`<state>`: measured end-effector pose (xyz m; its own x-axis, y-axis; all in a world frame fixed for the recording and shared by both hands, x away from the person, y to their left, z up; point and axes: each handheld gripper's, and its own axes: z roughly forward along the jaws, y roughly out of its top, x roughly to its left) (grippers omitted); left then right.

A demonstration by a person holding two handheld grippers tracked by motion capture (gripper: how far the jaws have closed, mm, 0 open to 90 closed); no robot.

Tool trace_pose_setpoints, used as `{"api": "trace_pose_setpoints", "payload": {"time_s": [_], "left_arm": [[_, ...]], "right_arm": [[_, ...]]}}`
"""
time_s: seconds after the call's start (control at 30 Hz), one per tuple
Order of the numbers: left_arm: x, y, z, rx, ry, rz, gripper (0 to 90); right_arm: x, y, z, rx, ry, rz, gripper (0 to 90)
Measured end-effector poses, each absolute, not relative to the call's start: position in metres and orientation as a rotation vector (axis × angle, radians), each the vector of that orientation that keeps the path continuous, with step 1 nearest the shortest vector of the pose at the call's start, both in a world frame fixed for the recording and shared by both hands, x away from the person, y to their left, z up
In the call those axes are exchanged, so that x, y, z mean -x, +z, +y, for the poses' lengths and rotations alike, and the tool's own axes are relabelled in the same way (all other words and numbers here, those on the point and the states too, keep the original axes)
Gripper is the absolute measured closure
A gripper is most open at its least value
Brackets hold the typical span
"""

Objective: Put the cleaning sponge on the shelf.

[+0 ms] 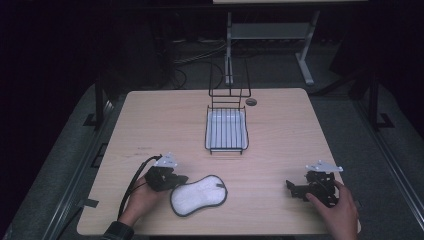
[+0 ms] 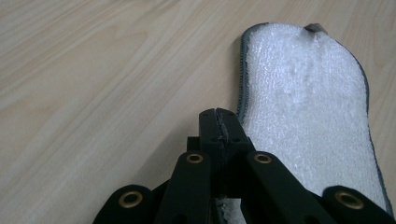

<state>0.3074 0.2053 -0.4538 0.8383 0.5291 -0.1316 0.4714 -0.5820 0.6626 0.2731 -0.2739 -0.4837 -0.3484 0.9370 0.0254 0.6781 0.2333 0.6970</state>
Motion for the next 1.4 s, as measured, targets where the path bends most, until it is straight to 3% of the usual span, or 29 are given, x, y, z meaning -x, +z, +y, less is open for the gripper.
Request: {"api": "trace_pose_setpoints", "payload": {"time_s": [1.0, 1.13, 1.4], "left_arm": [[-0.284, -0.45, 0.225, -2.238, 0.106, 0.789, 89.2], [-0.283, -0.446, 0.227, -2.222, 0.129, 0.805, 82.8], [-0.279, -0.439, 0.225, -2.163, 0.132, 0.842, 58.1]], "right_arm": [[-0.273, -0.484, -0.274, -1.485, 0.88, 2.113, 0.0], [-0.273, -0.484, -0.274, -1.485, 0.88, 2.113, 0.0], [-0.273, -0.484, -0.274, -1.485, 0.88, 2.113, 0.0]]}}
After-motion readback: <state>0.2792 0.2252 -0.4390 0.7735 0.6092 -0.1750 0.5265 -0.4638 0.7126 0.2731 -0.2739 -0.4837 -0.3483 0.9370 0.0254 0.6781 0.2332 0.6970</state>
